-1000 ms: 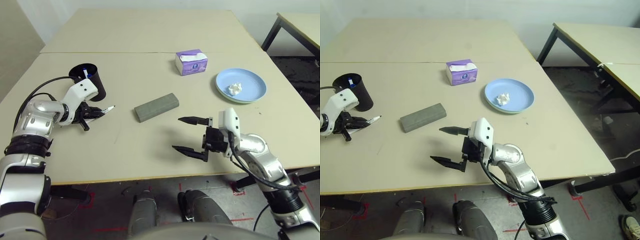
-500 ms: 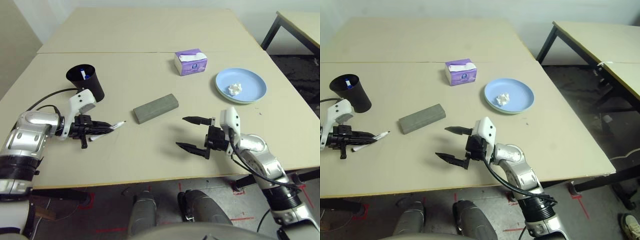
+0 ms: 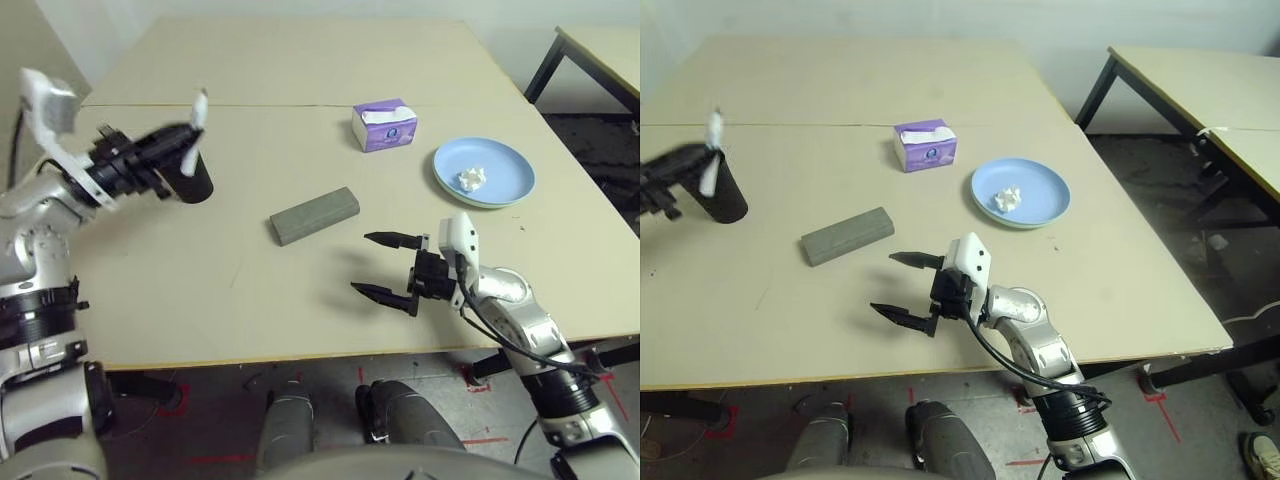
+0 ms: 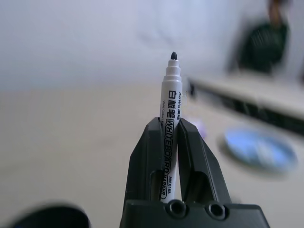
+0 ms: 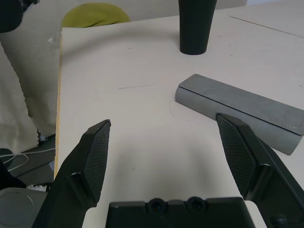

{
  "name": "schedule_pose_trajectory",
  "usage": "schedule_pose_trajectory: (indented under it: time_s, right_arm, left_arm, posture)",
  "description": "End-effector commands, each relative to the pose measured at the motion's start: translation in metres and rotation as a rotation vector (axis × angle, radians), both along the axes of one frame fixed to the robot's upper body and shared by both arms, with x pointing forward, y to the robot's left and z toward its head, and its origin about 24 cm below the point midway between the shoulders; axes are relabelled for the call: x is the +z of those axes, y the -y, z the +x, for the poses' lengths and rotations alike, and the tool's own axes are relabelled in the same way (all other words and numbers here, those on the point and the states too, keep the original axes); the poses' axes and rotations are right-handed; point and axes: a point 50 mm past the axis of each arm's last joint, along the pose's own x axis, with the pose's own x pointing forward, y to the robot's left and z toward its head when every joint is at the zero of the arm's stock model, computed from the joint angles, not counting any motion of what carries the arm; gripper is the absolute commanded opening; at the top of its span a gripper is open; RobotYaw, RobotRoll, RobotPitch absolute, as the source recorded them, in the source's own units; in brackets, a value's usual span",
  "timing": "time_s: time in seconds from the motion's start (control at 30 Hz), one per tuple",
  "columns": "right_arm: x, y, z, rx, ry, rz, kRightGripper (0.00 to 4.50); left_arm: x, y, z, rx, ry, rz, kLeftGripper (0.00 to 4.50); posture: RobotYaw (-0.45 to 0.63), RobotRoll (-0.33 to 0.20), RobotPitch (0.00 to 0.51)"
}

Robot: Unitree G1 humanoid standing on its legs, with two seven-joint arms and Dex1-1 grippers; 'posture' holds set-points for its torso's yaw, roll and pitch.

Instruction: Organize and tidy the items on the table.

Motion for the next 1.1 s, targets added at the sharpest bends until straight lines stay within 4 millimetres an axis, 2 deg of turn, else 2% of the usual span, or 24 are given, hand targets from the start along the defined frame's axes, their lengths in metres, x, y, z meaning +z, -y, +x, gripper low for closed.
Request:
schedule_pose_trajectory:
  time_s: [0.03,0.2,0.37,0.7,0.97,1.1]
  right_arm:
    - [0.001,0.0,0.001,0.007,0.011,-0.001,4.5]
    - [0.002,0.002,0.005,-0.022,0.001,0.021,4.5]
    - [0.003,0.006,0.01,-0.066,-0.006,0.032,4.5]
    - [0.006,0.015,0.015,-0.192,-0.027,0.07,4.5]
    - [0.0,0.019,0.011,-0.221,-0.017,0.016,4.5]
    - [0.0,0.018,0.011,-0.221,-0.013,0.009,4.5]
  left_arm:
    - [0.012,-0.015,-0.003,0.129,0.065,-0.119,0.29]
    - [-0.006,-0.037,0.007,0.361,-0.027,-0.045,0.29]
    - [-0.026,-0.033,0.024,0.454,-0.105,0.082,0.29]
    - [-0.035,-0.021,0.046,0.461,-0.11,0.117,0.29]
    - [-0.038,-0.022,0.049,0.476,-0.105,0.164,0.29]
    - [-0.049,-0.023,0.052,0.495,-0.128,0.167,0.29]
  posture:
    - [-0.01,0.0,0.115]
    - [-0.01,0.0,0.115]
    - [-0.02,0.0,0.118]
    - [-0.05,0.0,0.118]
    - [-0.05,0.0,0.118]
    - [-0.05,0.0,0.121]
